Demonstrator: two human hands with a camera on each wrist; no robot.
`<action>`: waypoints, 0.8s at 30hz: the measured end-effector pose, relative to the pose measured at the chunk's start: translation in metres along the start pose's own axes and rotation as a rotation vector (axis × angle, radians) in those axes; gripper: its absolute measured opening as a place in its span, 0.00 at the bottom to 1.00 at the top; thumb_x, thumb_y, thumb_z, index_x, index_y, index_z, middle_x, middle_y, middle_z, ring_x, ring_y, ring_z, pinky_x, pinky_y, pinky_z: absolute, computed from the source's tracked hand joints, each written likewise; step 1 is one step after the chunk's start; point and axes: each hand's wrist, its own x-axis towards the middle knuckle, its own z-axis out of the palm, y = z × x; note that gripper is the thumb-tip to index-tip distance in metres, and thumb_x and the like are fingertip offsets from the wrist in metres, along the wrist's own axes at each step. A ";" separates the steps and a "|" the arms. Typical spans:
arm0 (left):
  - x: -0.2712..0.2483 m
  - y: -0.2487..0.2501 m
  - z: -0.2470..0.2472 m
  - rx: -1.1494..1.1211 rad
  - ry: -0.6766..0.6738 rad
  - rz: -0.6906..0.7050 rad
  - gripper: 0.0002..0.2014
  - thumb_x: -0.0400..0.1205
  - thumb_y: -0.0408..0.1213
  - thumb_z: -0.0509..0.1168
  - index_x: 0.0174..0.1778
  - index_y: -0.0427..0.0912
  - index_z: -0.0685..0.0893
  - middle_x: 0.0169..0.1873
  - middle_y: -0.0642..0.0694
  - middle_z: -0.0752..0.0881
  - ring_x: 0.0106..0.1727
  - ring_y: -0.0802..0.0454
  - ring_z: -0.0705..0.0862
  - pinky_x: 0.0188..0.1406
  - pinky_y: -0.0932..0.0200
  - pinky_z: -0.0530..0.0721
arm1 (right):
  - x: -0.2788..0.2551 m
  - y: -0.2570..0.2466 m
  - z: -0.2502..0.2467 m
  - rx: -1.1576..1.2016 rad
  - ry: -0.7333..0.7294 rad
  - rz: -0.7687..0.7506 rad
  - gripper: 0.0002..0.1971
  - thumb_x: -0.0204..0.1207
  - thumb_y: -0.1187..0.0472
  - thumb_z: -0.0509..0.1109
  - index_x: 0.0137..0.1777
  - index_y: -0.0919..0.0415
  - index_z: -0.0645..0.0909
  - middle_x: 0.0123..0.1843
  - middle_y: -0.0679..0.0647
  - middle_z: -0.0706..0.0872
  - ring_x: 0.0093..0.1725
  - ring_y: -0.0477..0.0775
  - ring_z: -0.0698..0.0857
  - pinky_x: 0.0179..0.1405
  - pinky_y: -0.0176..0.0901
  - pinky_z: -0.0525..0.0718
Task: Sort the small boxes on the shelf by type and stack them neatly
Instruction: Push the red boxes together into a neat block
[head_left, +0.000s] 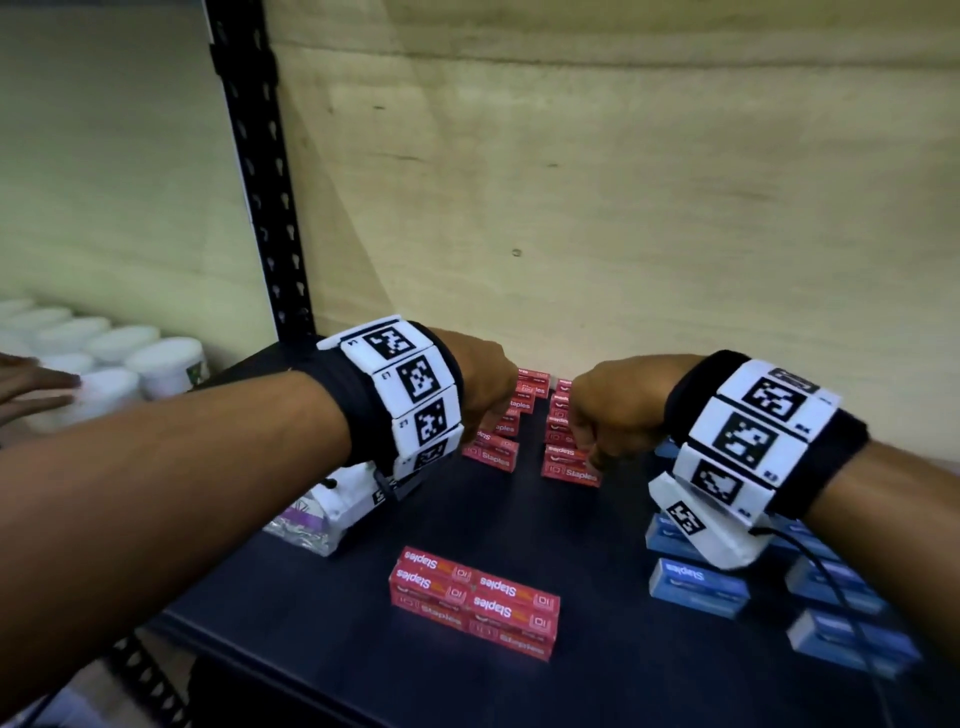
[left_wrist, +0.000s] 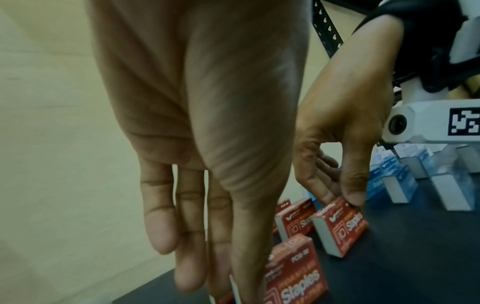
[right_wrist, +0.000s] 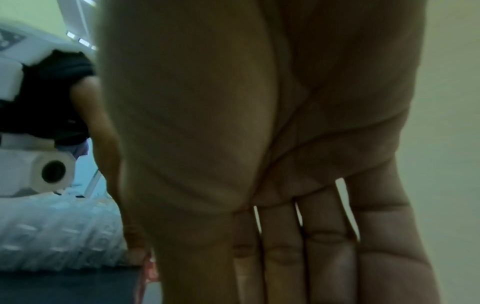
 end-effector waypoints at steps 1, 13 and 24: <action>-0.002 0.001 0.000 -0.002 -0.003 0.005 0.19 0.79 0.32 0.74 0.66 0.43 0.84 0.58 0.48 0.88 0.56 0.52 0.86 0.48 0.61 0.79 | -0.003 -0.001 0.001 -0.015 -0.003 -0.016 0.13 0.81 0.56 0.70 0.63 0.60 0.85 0.60 0.55 0.89 0.46 0.51 0.81 0.41 0.41 0.80; -0.065 -0.010 0.029 -0.020 -0.039 0.040 0.06 0.77 0.36 0.75 0.45 0.52 0.88 0.29 0.61 0.80 0.34 0.62 0.80 0.34 0.65 0.79 | -0.056 -0.032 0.026 0.125 0.043 -0.165 0.09 0.78 0.51 0.72 0.51 0.55 0.88 0.46 0.50 0.90 0.47 0.54 0.88 0.47 0.46 0.86; -0.097 -0.006 0.043 -0.048 -0.057 0.047 0.08 0.80 0.37 0.73 0.54 0.50 0.90 0.36 0.58 0.86 0.39 0.62 0.81 0.46 0.63 0.81 | -0.078 -0.046 0.029 0.135 0.000 -0.131 0.11 0.79 0.50 0.71 0.53 0.56 0.88 0.49 0.53 0.91 0.40 0.50 0.83 0.41 0.42 0.82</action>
